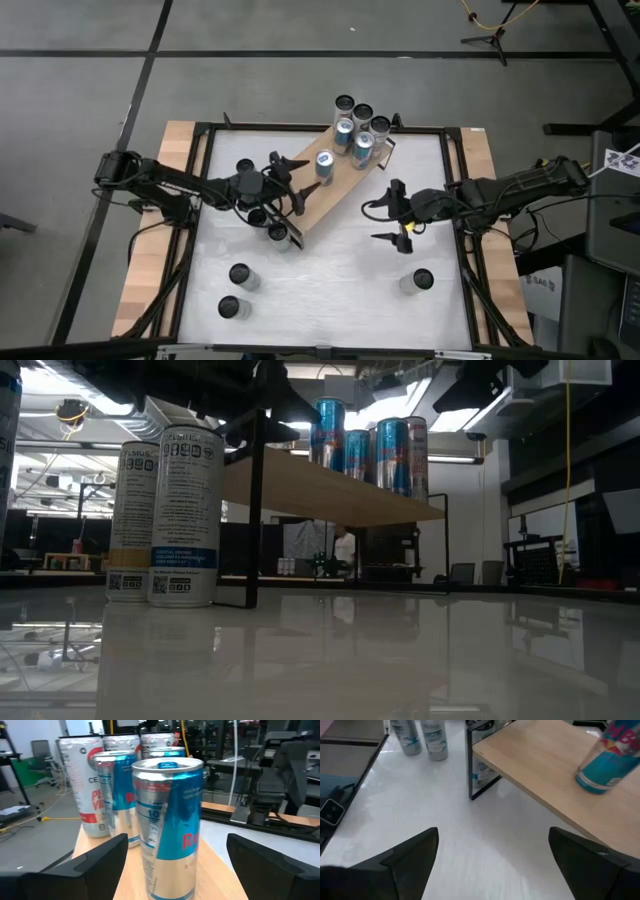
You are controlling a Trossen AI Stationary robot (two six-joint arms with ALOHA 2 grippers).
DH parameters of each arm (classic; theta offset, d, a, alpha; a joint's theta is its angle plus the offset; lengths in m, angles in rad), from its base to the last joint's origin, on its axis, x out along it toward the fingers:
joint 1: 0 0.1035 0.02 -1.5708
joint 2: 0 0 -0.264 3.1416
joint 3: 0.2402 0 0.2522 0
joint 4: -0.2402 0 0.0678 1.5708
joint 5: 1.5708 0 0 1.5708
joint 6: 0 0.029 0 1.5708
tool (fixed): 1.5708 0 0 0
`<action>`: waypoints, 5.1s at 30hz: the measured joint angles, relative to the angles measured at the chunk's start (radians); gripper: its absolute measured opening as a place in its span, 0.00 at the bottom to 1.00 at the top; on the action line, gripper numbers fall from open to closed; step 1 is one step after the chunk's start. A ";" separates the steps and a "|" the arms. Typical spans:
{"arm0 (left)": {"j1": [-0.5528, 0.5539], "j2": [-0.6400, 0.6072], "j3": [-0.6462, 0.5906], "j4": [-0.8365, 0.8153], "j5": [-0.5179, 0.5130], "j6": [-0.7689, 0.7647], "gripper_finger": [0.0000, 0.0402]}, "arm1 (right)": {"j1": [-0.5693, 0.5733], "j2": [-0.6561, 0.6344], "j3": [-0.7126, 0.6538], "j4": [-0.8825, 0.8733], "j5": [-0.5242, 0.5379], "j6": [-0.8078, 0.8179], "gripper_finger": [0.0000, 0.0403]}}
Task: Place canned beverage on shelf
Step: Put the blue soda can on the shelf aligned with the other blue soda cans
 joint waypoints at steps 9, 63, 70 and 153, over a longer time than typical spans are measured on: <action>0.012 0.000 0.000 0.000 0.033 0.000 0.84 | 0.000 0.000 0.000 -0.002 -0.006 0.000 0.93; 0.084 0.086 0.074 0.135 0.158 0.007 0.84 | 0.000 0.000 0.000 -0.004 -0.006 -0.011 0.93; 0.104 0.106 0.090 0.120 0.154 0.004 0.83 | 0.000 0.000 0.000 -0.005 -0.007 -0.011 0.93; 0.517 0.185 0.211 0.158 0.438 0.004 0.53 | 0.000 0.000 0.000 -0.002 -0.008 -0.011 0.93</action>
